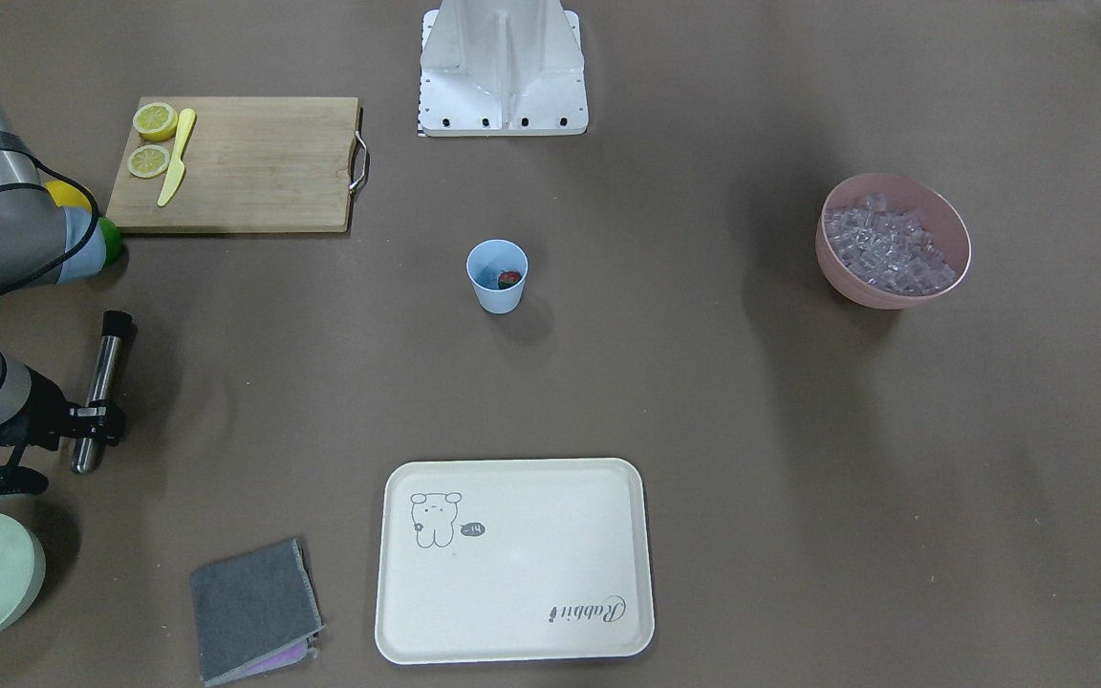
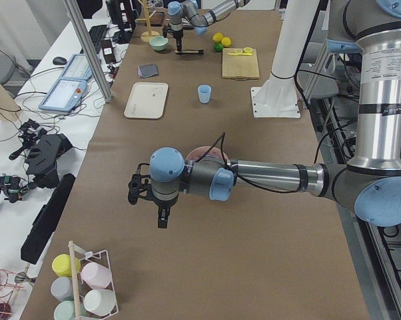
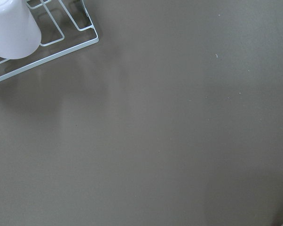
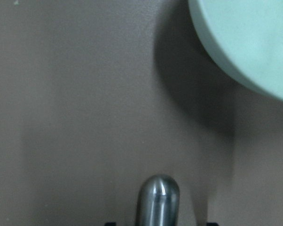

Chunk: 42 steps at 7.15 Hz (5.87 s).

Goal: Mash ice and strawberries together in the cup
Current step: 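Lower the right gripper and grasp the top of the metal muddler, then lift the metal muddler with the right gripper and carry it toward the cup, then lower the muddler tip into the light-blue cup with the right gripper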

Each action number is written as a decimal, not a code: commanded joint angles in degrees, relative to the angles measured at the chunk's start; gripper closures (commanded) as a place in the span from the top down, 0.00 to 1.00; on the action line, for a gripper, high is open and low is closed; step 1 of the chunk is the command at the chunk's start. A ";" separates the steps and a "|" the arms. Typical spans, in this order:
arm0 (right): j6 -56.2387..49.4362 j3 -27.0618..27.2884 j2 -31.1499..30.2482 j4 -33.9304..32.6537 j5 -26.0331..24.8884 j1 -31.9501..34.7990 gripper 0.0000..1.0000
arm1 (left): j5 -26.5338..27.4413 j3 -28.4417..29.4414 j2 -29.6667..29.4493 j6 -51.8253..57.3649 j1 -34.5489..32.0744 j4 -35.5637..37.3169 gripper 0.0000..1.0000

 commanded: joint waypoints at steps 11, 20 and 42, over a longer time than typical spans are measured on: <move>6.63 13.63 0.11 0.17 -0.23 3.13 0.00 | 0.03 0.05 0.19 0.00 -0.02 0.00 0.98; 26.12 22.96 -3.76 38.99 -28.31 -14.41 0.00 | 0.12 0.14 0.89 0.00 -0.11 -0.09 0.98; 6.90 25.87 7.40 42.10 -67.83 -37.91 0.00 | -0.14 0.14 3.87 0.18 -0.37 -0.53 0.98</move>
